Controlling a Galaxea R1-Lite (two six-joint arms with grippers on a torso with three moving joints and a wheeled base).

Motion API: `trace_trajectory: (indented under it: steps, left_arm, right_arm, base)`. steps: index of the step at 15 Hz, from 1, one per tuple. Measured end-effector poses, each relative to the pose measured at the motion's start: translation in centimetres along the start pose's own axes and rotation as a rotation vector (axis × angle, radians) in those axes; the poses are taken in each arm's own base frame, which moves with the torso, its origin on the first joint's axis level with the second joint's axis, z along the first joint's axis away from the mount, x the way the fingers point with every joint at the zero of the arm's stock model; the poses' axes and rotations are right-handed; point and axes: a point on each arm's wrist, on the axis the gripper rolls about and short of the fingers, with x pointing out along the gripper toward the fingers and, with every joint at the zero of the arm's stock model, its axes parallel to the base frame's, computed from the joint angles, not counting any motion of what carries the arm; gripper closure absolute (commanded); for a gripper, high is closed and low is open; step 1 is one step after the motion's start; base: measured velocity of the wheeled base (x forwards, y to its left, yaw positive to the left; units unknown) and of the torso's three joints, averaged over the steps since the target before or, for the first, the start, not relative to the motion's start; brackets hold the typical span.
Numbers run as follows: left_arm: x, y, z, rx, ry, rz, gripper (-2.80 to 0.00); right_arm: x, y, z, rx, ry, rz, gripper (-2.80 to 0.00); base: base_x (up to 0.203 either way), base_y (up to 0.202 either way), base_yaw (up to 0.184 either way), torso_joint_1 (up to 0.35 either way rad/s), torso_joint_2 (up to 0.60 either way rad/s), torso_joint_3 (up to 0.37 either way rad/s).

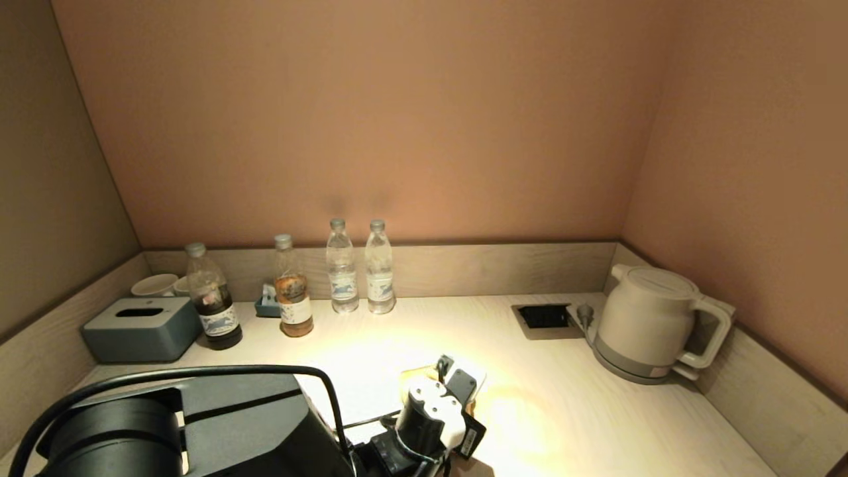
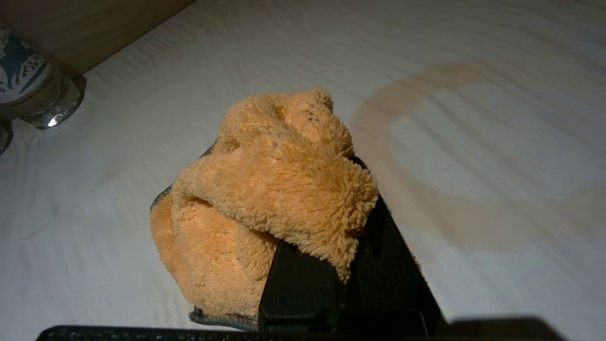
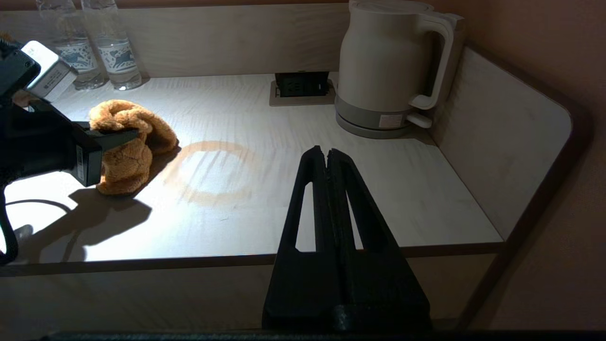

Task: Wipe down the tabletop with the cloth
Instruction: Sweep the stains on the table

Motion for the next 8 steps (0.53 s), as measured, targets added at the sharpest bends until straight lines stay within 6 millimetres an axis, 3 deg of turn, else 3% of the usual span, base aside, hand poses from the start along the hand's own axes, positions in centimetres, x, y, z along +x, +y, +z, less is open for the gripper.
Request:
trace_trajectory:
  steps: [8]
  left_arm:
    - [1.5, -1.6, -0.4, 0.023, -0.007, -0.013, 0.0]
  right_arm:
    - [0.0, 0.0, 0.0, 0.0, 0.0, 0.0, 0.0]
  base:
    - [0.0, 0.0, 0.0, 0.0, 0.0, 0.0]
